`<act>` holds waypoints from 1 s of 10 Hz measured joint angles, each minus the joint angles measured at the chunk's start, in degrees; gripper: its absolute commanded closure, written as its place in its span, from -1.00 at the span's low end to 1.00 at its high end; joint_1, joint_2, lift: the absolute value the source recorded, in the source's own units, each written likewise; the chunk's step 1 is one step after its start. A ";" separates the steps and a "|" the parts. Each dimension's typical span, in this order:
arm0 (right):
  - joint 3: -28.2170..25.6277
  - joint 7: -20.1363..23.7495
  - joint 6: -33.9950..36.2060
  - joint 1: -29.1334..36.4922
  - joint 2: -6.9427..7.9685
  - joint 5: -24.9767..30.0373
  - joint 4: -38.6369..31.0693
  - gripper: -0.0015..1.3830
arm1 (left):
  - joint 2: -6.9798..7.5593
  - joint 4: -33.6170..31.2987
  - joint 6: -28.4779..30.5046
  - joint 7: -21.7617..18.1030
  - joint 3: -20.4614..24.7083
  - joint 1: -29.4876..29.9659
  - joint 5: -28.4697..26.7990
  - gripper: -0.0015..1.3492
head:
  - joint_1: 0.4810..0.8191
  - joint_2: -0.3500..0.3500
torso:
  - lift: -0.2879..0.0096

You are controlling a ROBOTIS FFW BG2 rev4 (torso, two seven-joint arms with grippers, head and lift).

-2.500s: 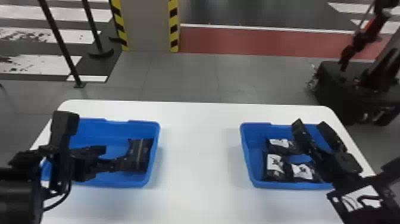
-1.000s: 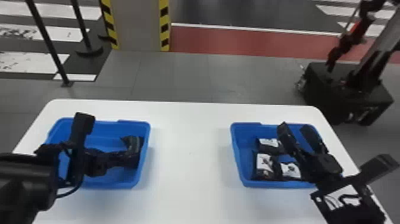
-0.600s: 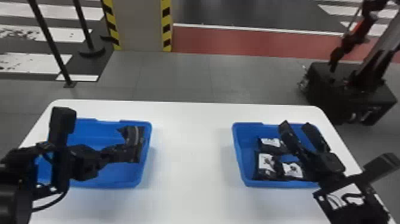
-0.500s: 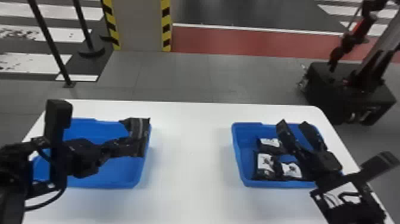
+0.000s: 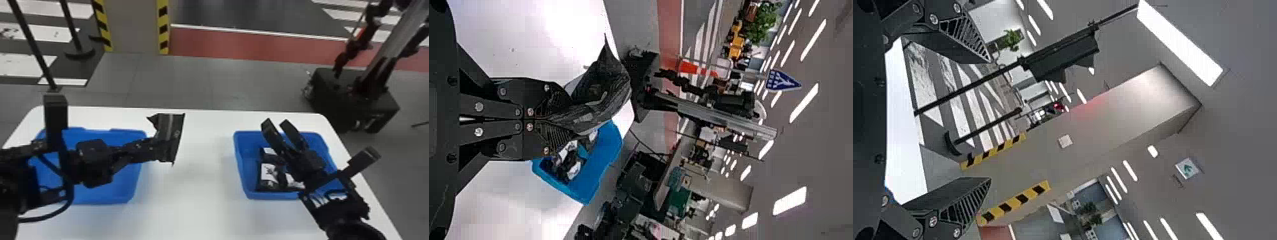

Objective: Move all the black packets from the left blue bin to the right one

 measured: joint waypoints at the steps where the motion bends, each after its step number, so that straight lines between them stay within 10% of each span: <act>1: 0.52 1.66 3.51 -0.86 0.00 -0.75 -0.26 -0.73 | 0.00 4.23 -1.49 -1.61 -1.75 -2.04 1.26 0.78 | 0.27 -0.37 | 0.20; 10: 8.12 6.51 22.79 -8.39 0.00 -2.84 1.52 -0.63 | -3.61 25.45 -6.70 -7.69 -12.05 -16.28 4.56 0.78 | 0.27 -0.21 | 0.20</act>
